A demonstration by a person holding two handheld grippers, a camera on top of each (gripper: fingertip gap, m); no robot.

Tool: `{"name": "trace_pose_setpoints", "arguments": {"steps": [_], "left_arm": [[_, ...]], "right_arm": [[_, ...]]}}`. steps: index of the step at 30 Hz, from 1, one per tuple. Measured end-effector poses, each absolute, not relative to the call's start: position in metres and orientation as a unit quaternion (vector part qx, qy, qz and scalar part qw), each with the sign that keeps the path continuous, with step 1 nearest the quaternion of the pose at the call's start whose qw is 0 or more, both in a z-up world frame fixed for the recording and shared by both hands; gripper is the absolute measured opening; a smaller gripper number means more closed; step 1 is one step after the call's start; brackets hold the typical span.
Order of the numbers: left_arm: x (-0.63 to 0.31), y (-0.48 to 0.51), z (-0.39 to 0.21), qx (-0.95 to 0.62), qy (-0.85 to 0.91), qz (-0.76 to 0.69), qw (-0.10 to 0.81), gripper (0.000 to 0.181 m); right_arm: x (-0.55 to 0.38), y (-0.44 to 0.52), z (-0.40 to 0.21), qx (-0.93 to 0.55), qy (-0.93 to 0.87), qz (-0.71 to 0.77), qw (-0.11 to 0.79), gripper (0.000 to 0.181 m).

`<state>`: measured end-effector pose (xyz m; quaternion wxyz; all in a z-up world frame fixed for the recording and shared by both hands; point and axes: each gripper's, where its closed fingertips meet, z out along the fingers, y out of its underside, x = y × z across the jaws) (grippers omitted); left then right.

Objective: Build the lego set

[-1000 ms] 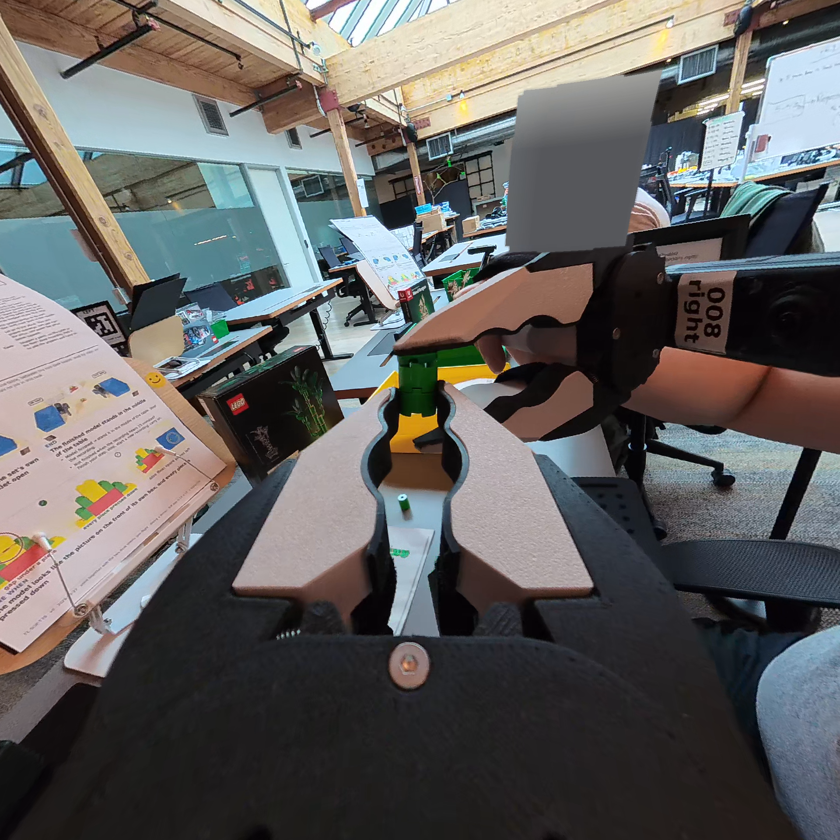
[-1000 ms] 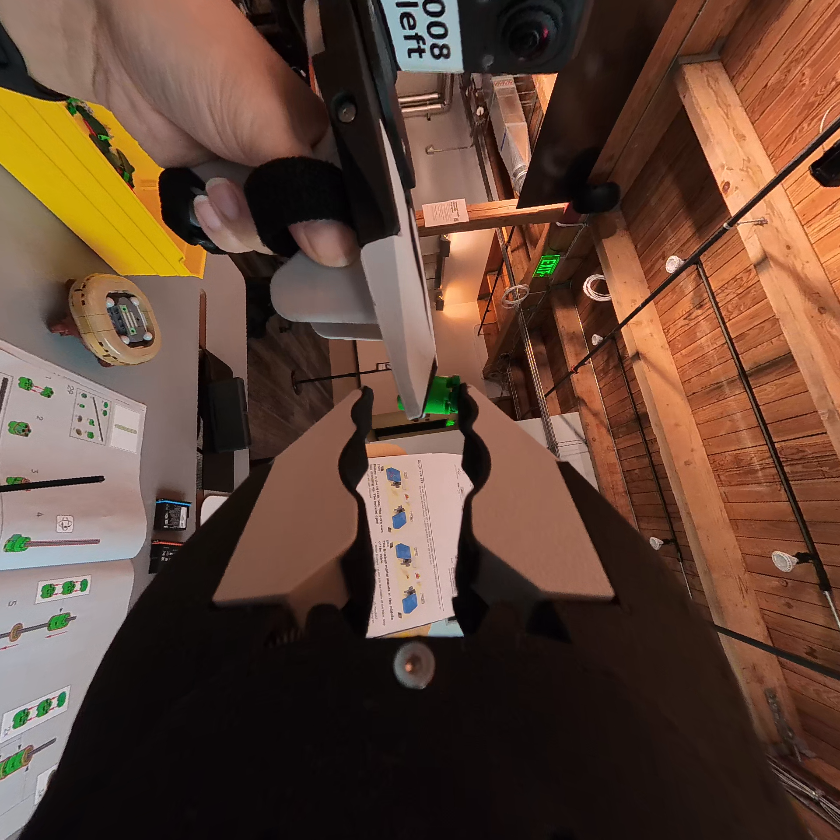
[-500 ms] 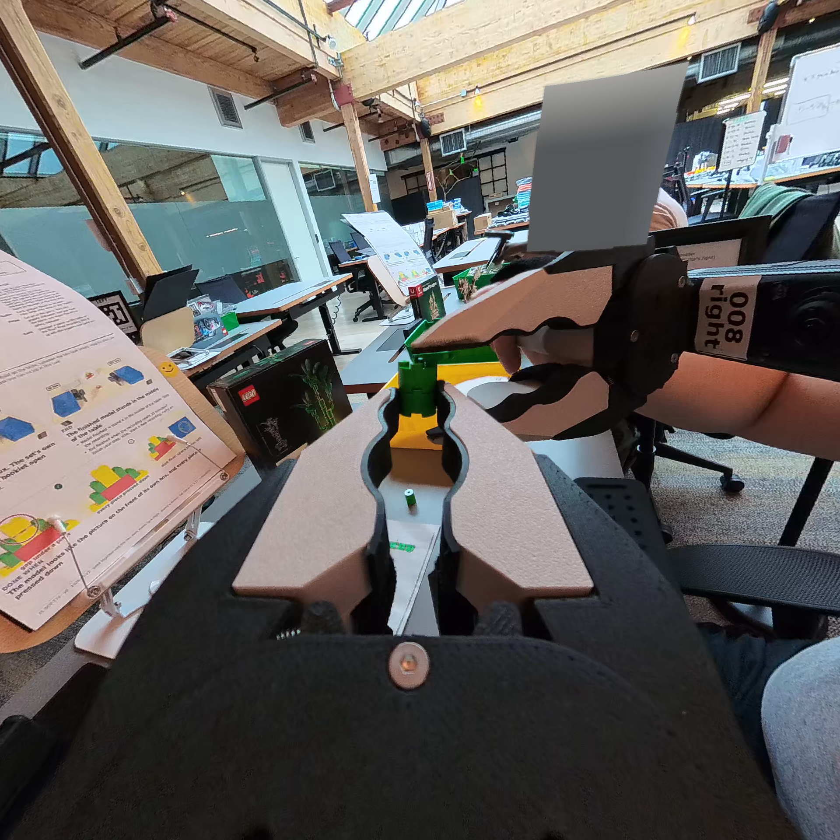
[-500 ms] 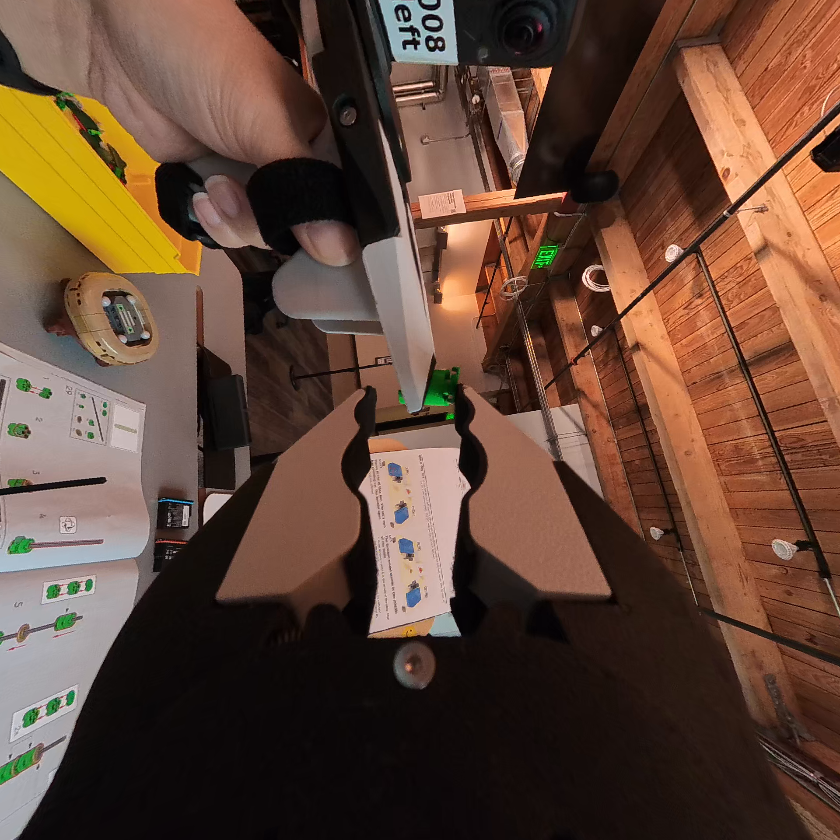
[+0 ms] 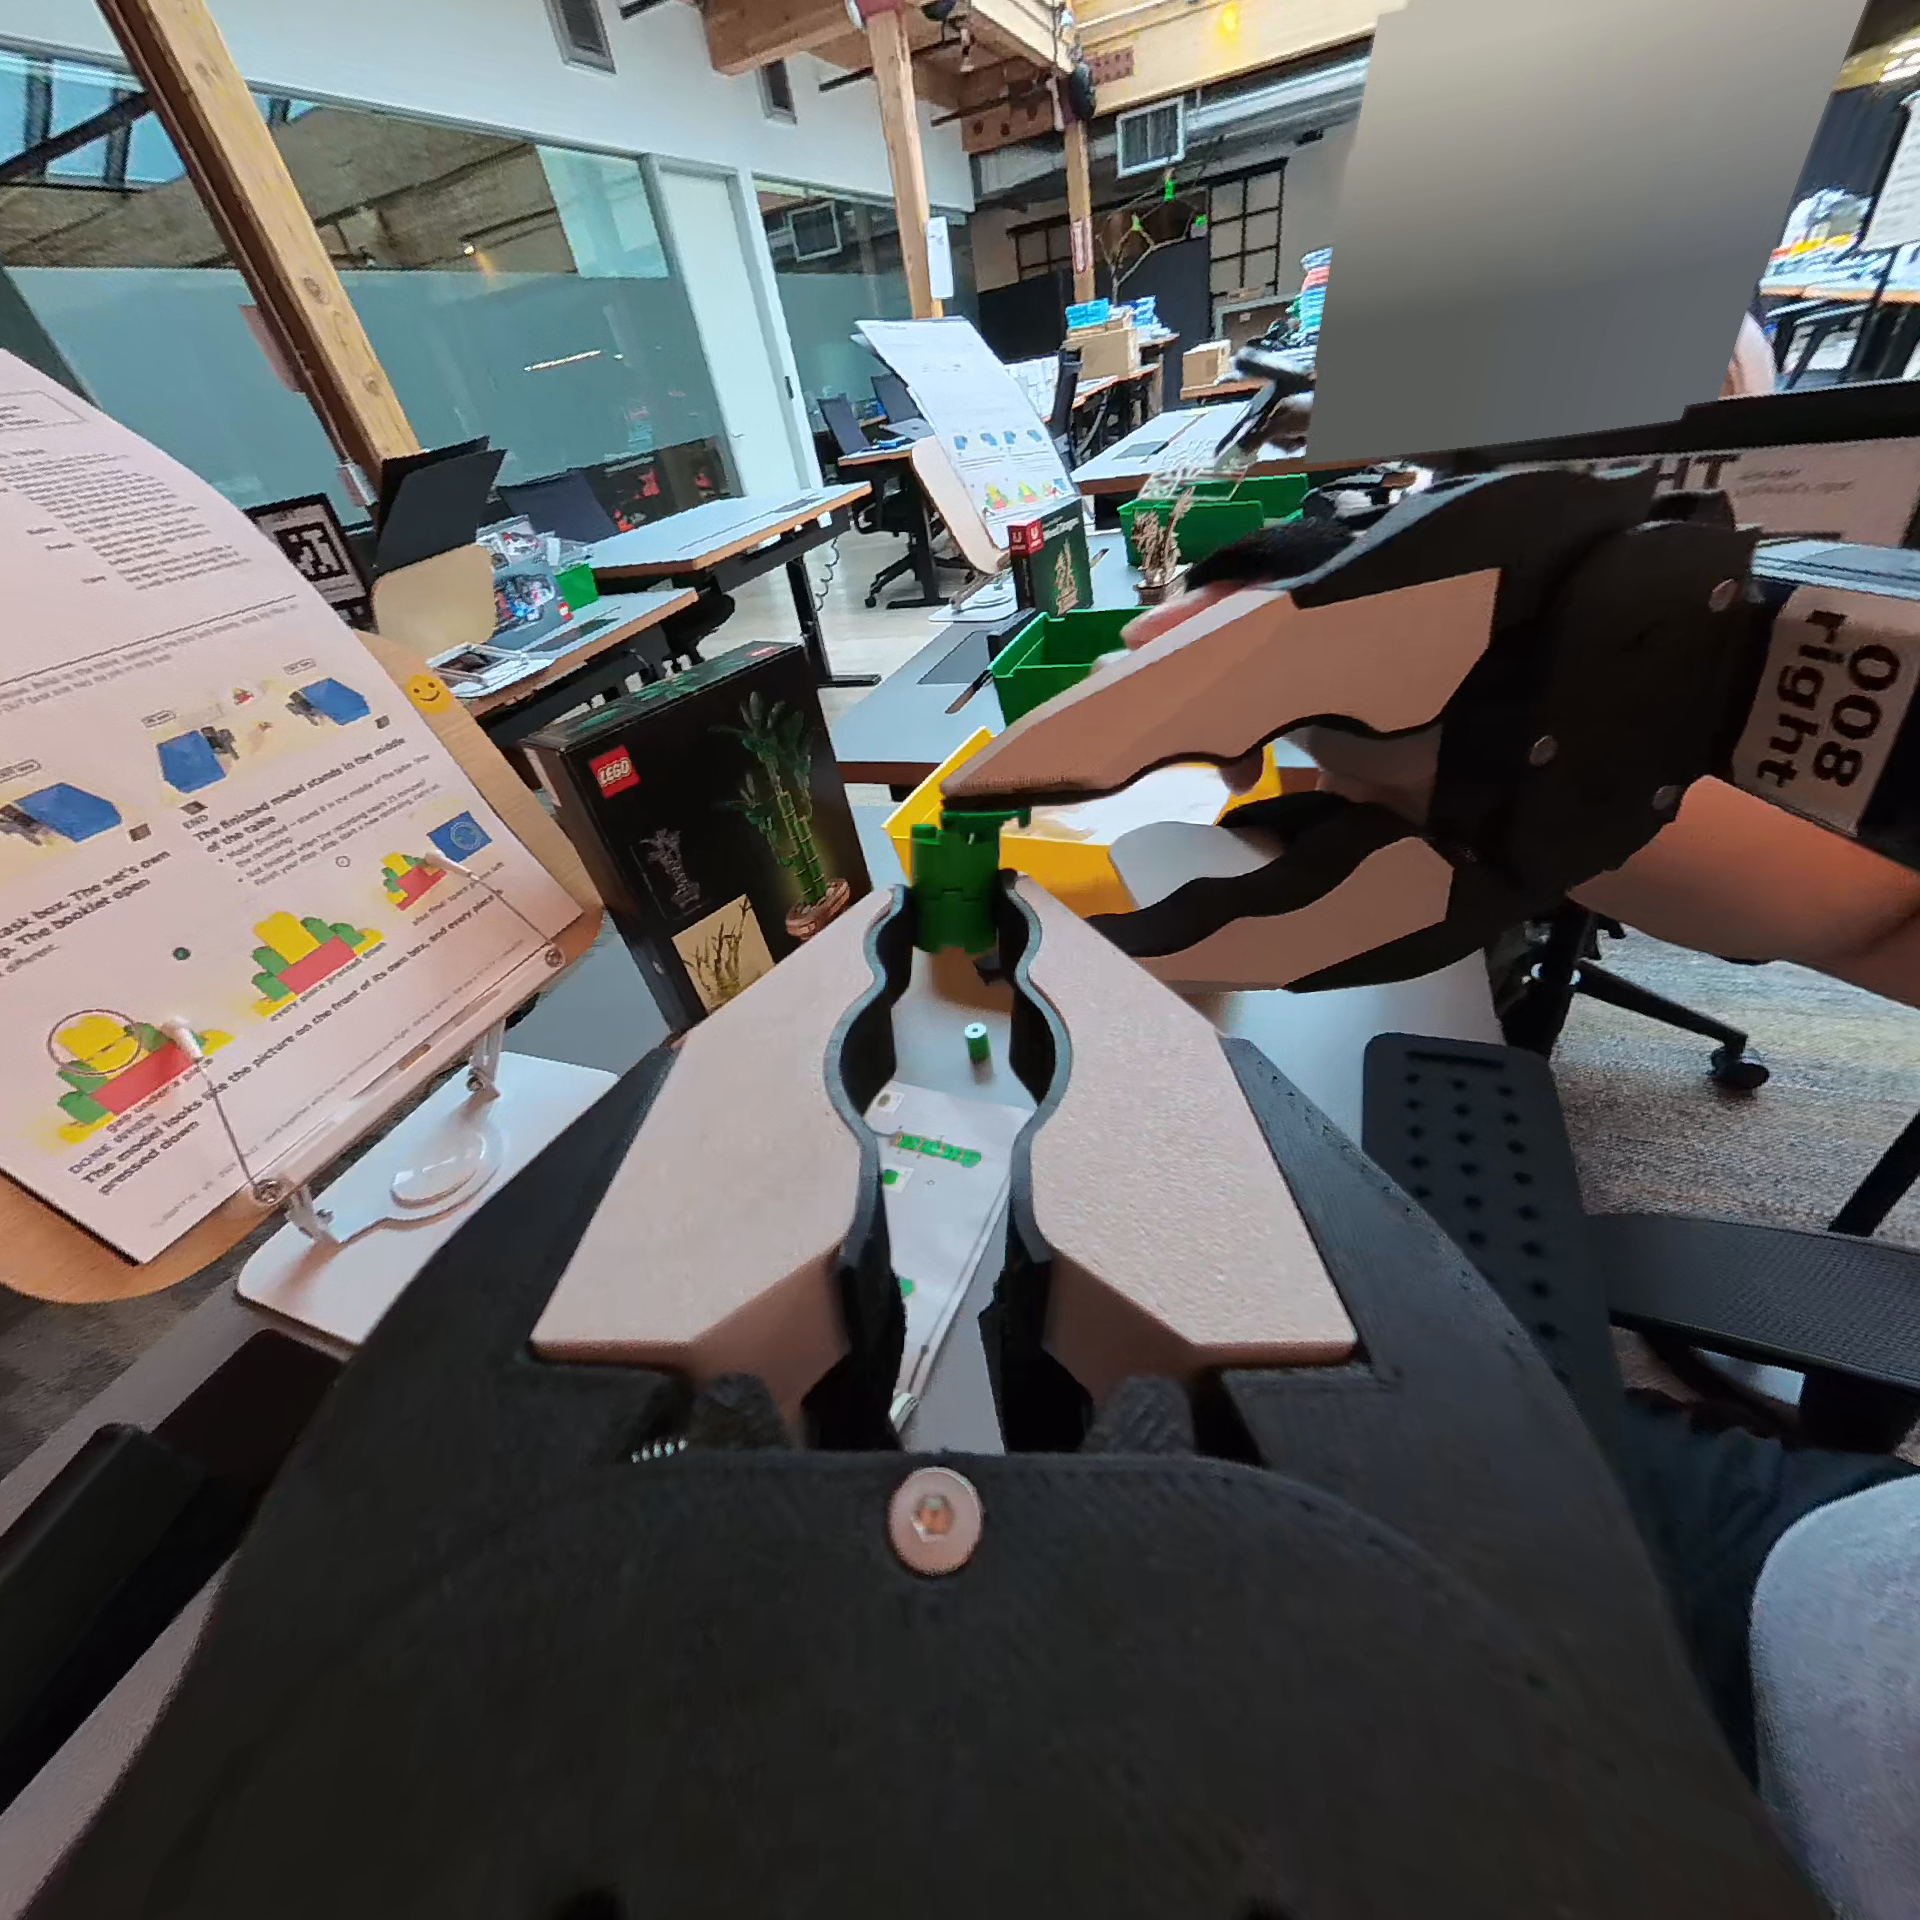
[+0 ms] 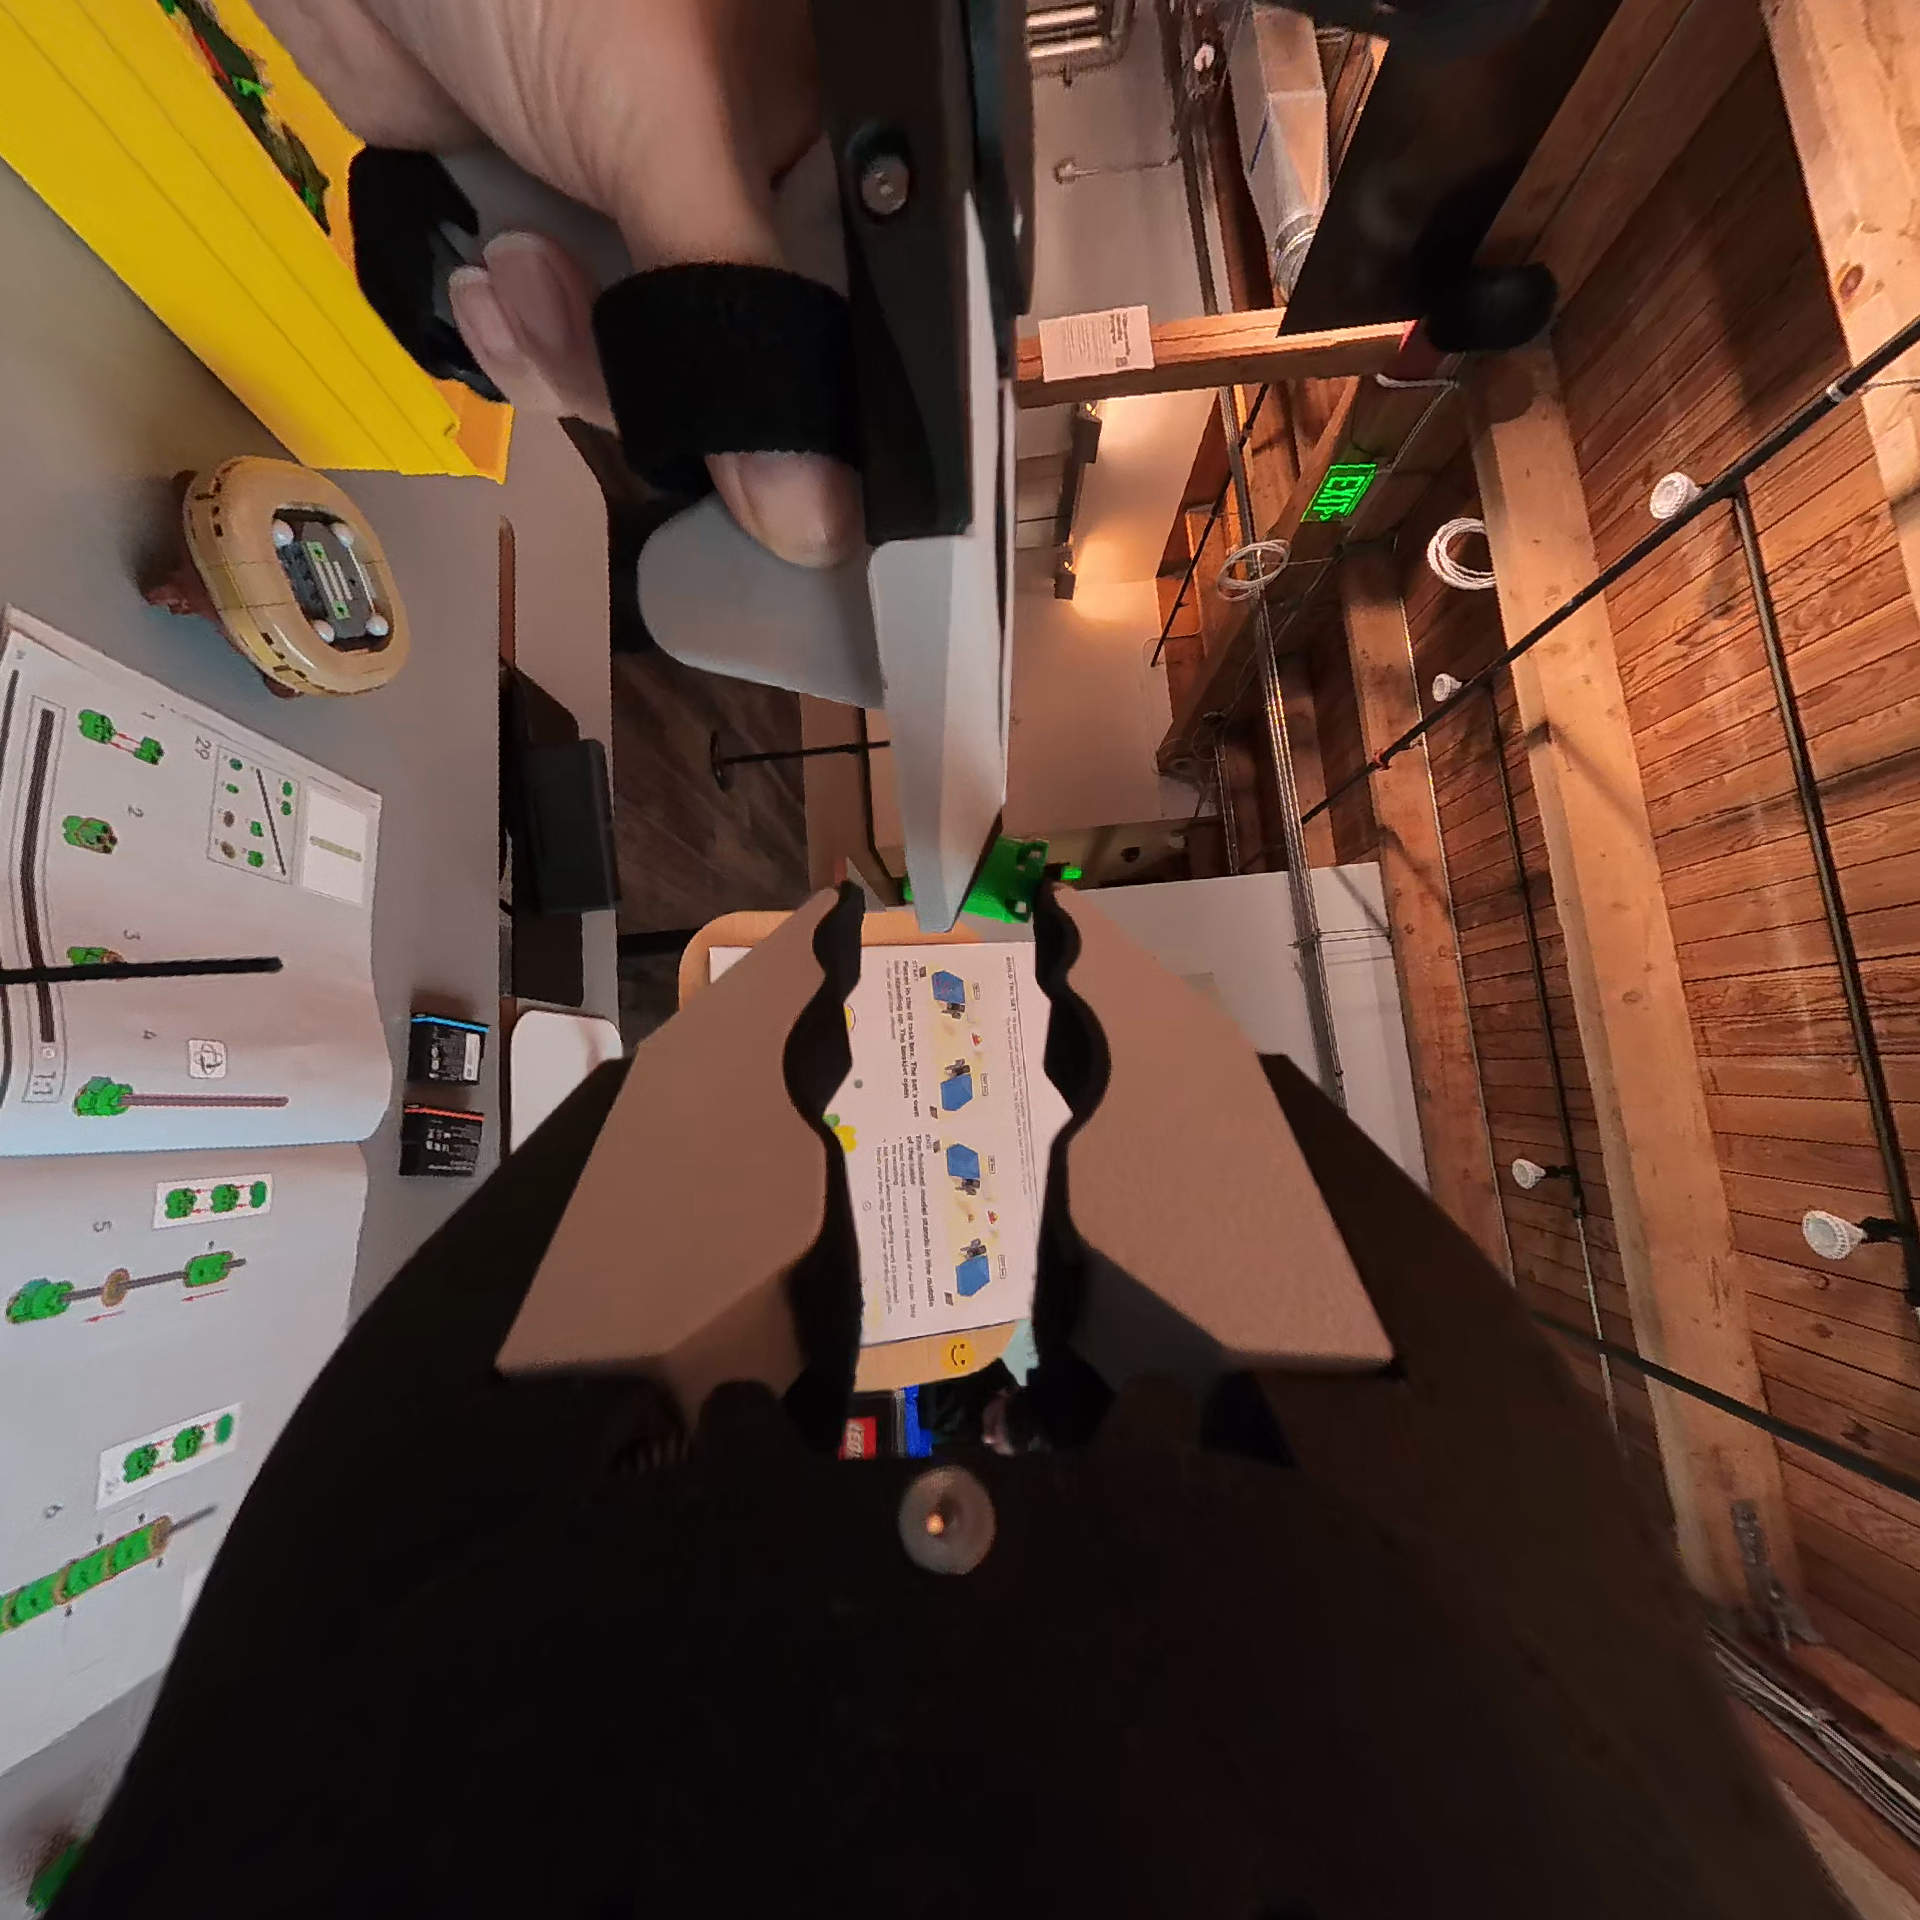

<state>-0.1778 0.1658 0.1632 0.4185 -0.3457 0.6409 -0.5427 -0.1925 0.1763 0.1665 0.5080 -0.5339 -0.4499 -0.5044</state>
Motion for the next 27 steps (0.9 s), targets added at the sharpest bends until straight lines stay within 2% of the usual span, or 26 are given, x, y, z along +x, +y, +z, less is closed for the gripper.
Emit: {"name": "trace_pose_setpoints", "arguments": {"steps": [18, 27], "left_arm": [[-0.169, 0.178, 0.153, -0.376, 0.644, -0.504, 0.435, 0.013], [-0.167, 0.181, 0.165, -0.346, 0.634, -0.434, 0.539, 0.012]], "right_arm": [[-0.173, 0.191, 0.156, -0.576, -0.422, -0.534, 0.453, 0.031], [-0.174, 0.190, 0.166, -0.571, -0.410, -0.549, 0.452, 0.032]]}}
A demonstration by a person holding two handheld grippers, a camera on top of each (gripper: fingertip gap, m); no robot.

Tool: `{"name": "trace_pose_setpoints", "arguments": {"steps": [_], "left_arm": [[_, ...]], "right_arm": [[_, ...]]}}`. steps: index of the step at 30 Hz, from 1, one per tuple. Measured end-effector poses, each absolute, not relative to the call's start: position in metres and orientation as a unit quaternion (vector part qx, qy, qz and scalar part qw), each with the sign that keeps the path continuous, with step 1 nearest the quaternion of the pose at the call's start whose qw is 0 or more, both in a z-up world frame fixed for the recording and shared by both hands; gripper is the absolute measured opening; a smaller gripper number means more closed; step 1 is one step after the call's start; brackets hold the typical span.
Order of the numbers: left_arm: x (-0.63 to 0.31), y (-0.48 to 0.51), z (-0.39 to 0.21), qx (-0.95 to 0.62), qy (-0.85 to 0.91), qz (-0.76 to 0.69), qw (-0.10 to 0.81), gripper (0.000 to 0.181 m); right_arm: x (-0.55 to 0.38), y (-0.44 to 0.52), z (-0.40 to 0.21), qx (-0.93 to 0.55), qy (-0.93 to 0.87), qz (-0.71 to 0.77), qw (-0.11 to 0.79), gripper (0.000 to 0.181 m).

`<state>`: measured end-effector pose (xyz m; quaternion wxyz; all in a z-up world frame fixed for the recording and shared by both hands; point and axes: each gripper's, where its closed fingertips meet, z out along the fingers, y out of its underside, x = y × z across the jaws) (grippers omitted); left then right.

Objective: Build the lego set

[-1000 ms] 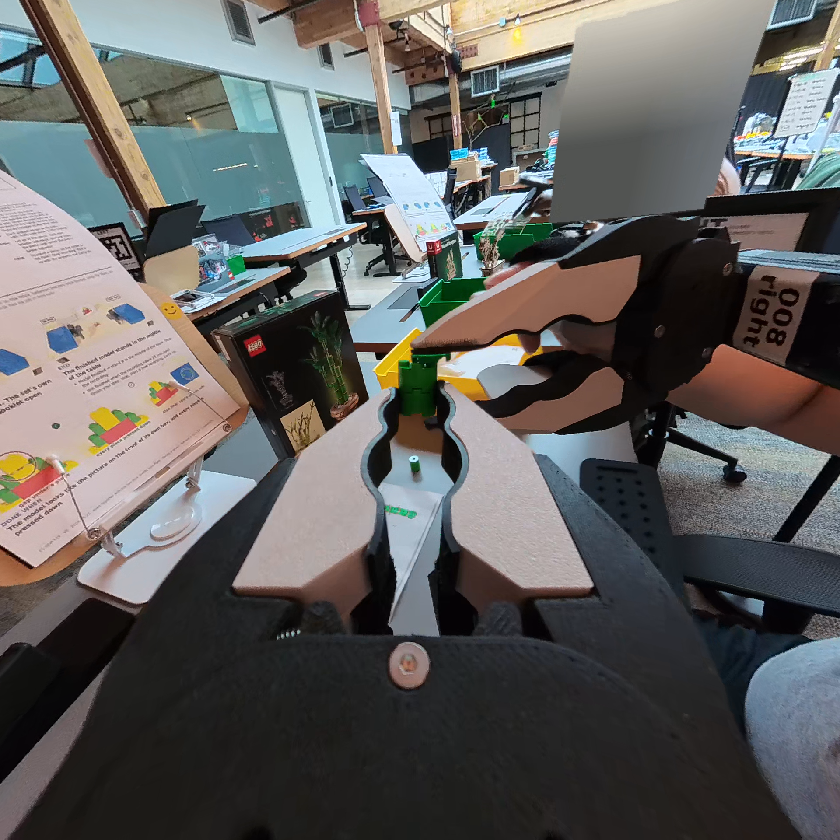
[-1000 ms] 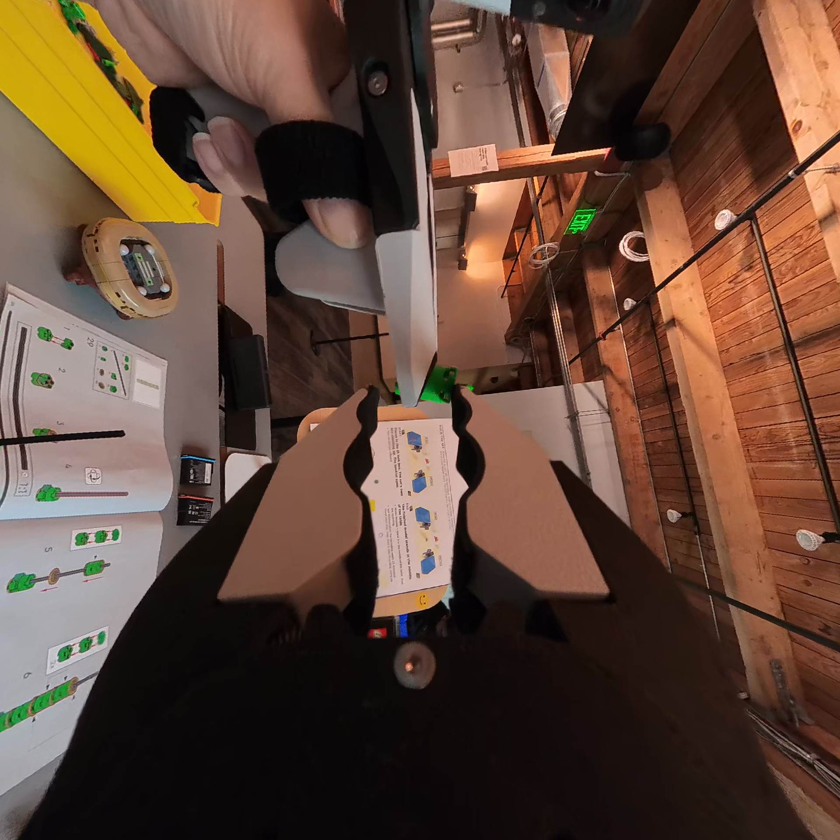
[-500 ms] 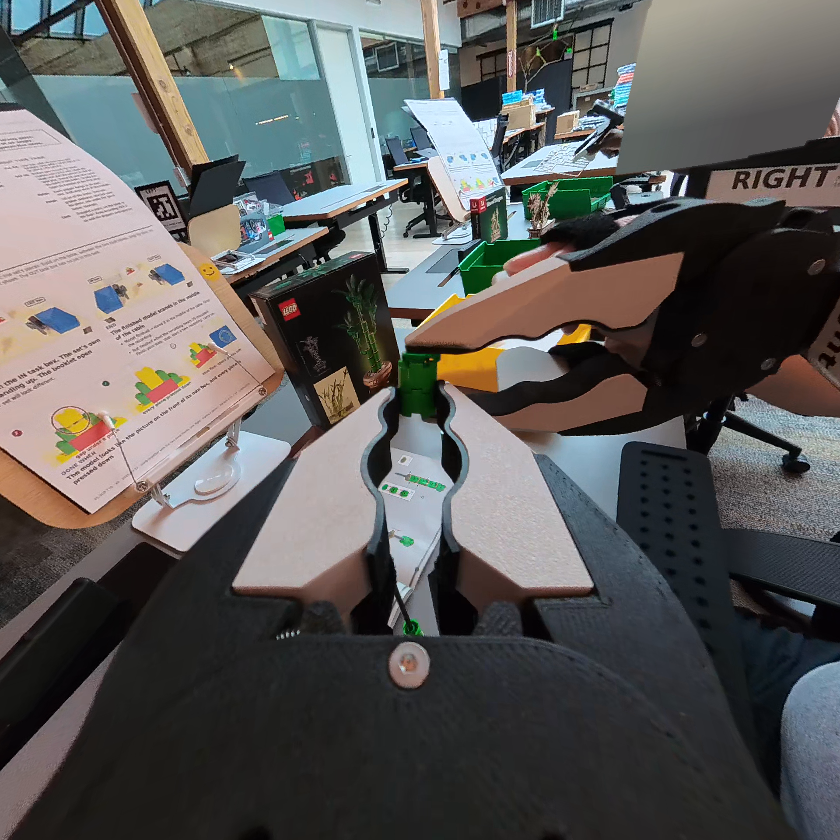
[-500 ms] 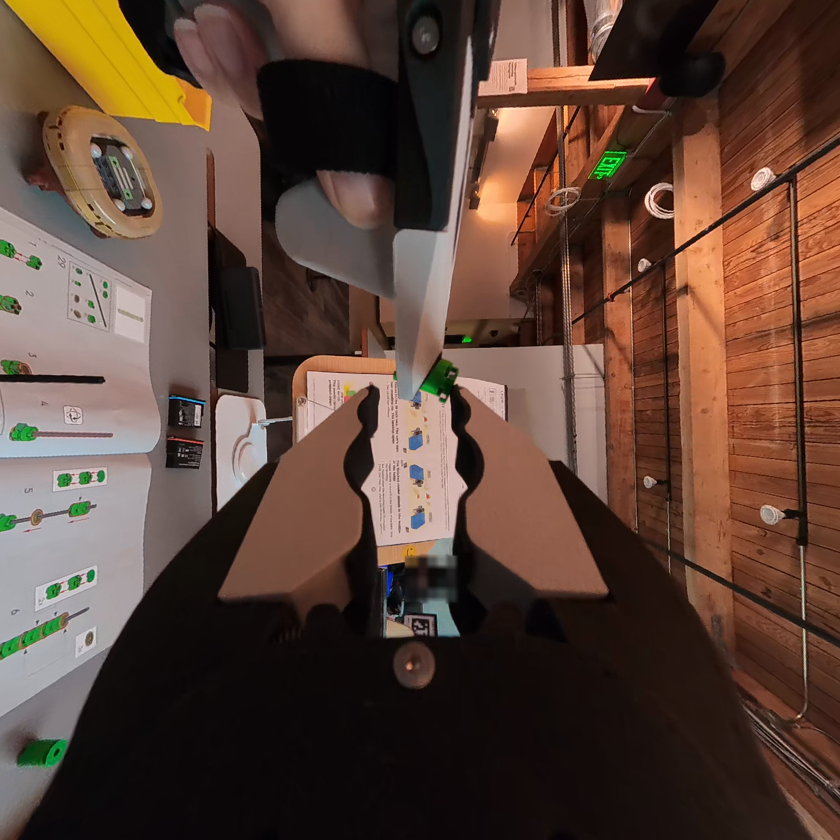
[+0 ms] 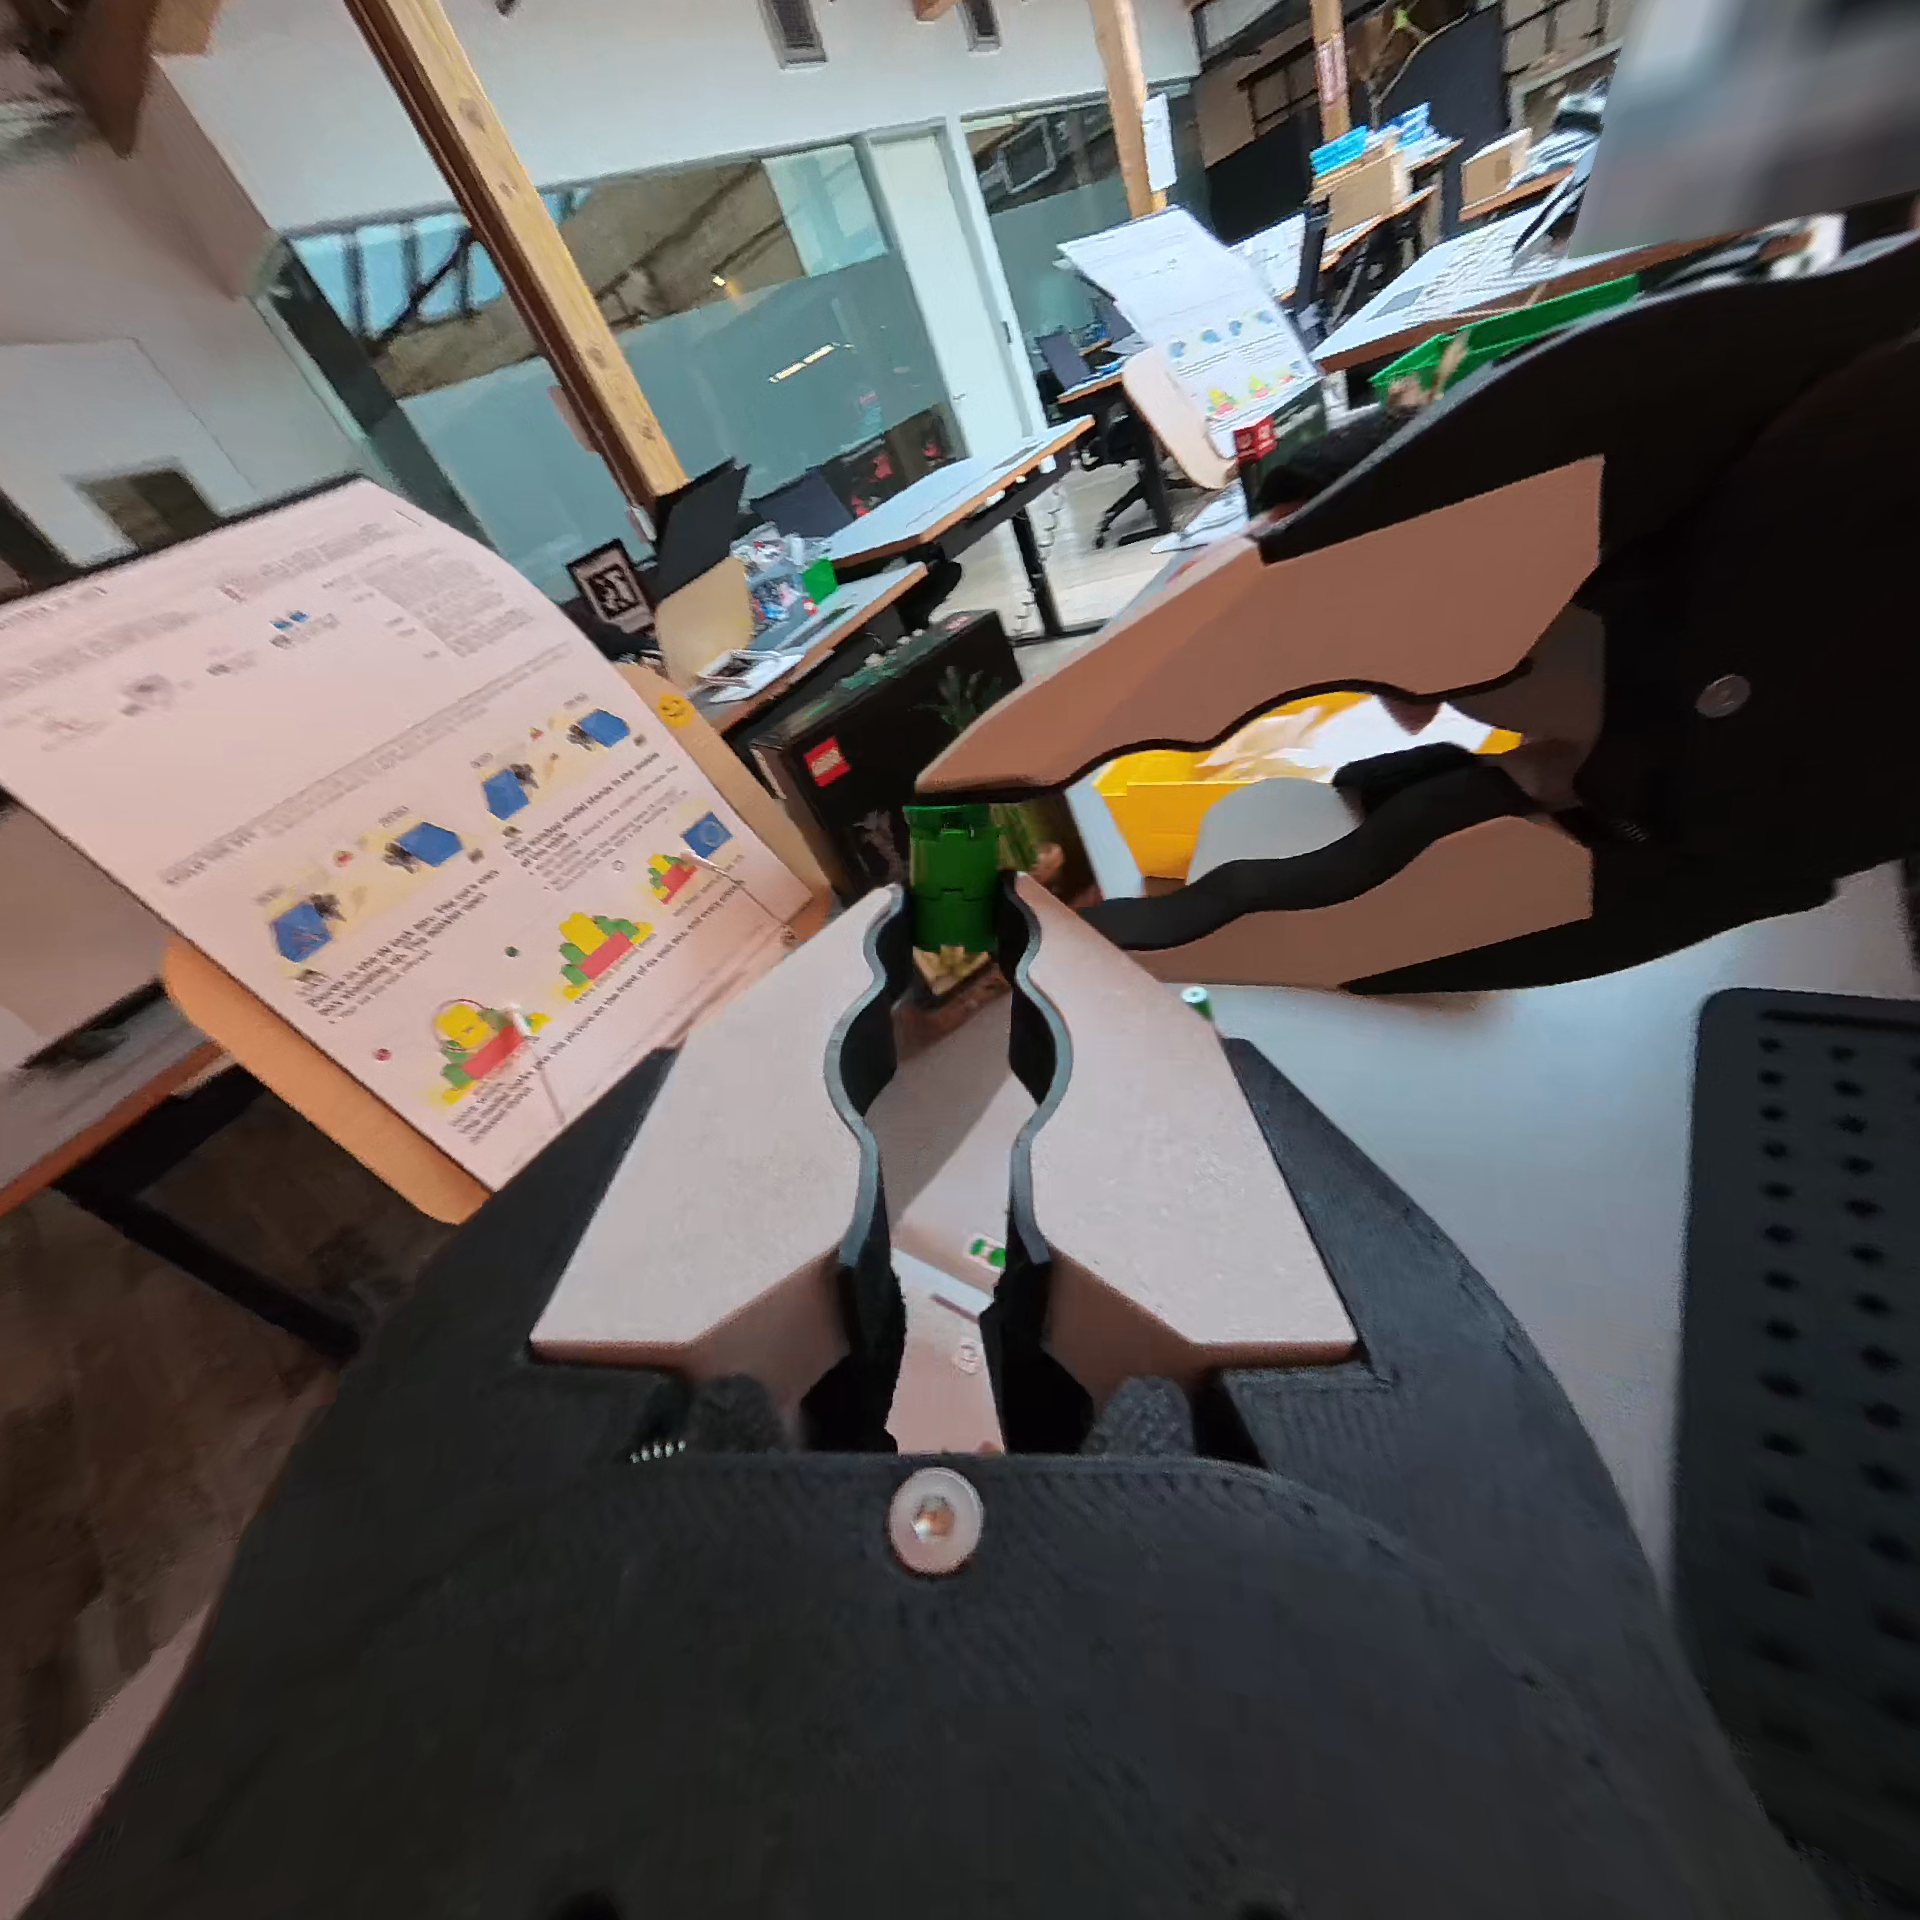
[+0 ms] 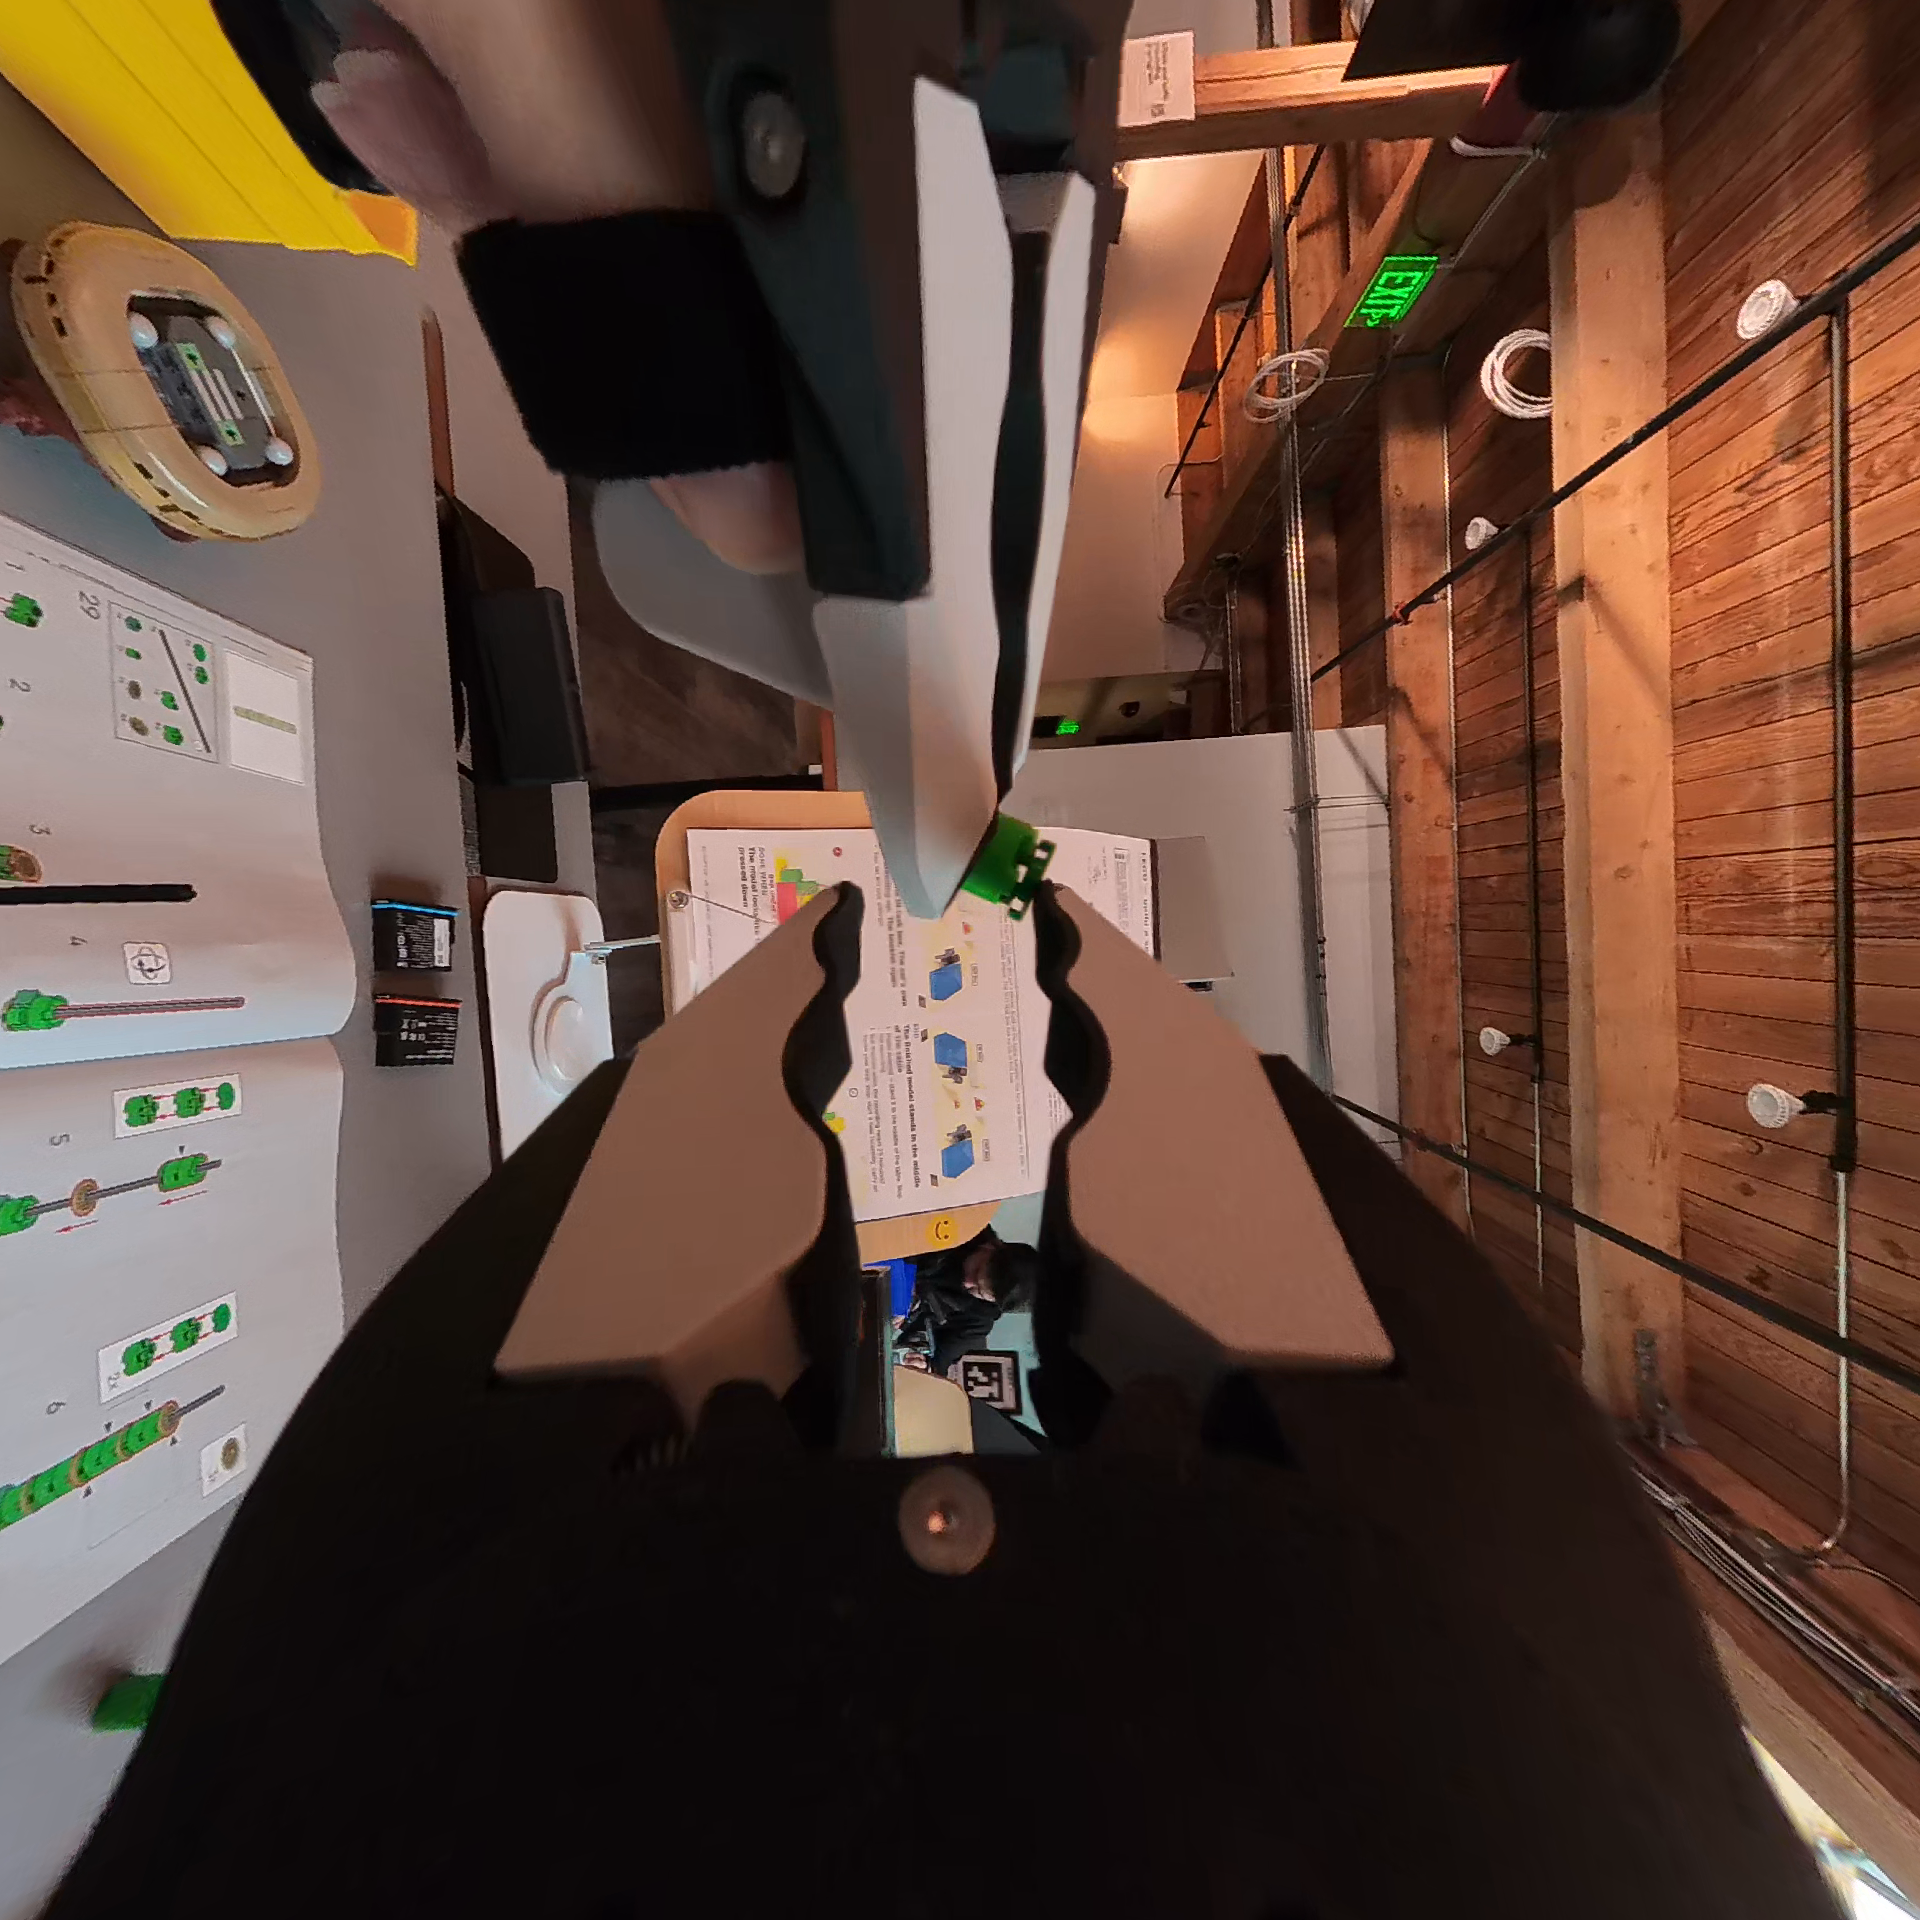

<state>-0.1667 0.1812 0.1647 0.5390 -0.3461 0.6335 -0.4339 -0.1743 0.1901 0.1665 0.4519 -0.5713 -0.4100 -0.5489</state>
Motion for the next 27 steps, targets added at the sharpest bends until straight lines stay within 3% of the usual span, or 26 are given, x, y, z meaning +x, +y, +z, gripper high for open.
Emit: {"name": "trace_pose_setpoints", "arguments": {"steps": [20, 27], "left_arm": [[-0.1611, 0.1865, 0.1763, -0.338, 0.595, -0.370, 0.629, 0.013], [-0.1601, 0.1847, 0.1745, -0.329, 0.603, -0.348, 0.638, 0.013]], "right_arm": [[-0.1702, 0.1928, 0.1739, -0.538, -0.389, -0.633, 0.398, 0.038], [-0.1706, 0.1912, 0.1754, -0.534, -0.390, -0.629, 0.409, 0.030]]}}
